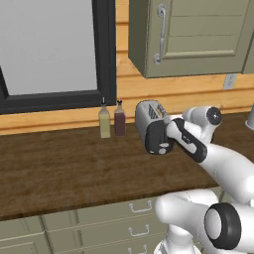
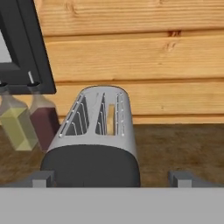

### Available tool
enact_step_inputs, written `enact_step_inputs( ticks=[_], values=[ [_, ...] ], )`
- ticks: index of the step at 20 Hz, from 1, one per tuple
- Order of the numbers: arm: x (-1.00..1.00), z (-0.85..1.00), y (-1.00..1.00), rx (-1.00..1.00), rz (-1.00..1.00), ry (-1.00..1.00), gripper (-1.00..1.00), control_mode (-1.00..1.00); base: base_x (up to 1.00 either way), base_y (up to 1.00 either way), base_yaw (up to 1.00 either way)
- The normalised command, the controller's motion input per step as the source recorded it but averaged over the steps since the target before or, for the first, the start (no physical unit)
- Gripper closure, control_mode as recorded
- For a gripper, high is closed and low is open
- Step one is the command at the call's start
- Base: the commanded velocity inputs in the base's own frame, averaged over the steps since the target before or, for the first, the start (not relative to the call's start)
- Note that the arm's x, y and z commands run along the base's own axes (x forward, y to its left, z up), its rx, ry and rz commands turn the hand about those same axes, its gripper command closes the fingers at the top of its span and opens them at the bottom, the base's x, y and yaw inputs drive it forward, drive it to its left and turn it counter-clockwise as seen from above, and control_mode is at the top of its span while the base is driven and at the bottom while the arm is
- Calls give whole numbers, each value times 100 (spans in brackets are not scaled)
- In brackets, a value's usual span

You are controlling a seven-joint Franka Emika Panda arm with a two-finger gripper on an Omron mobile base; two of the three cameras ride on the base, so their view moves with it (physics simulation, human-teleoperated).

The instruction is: Start the toaster. Once the lever pops up, take the bread to the plate on the dining counter.

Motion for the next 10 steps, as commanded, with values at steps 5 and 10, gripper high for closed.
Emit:
enact_step_inputs(
  ticks=[5,10],
  values=[
    [35,0,0,0,0,0,-100,-100,0,0,0],
    [31,0,0,0,0,0,-100,-100,0,0,0]
  ],
)
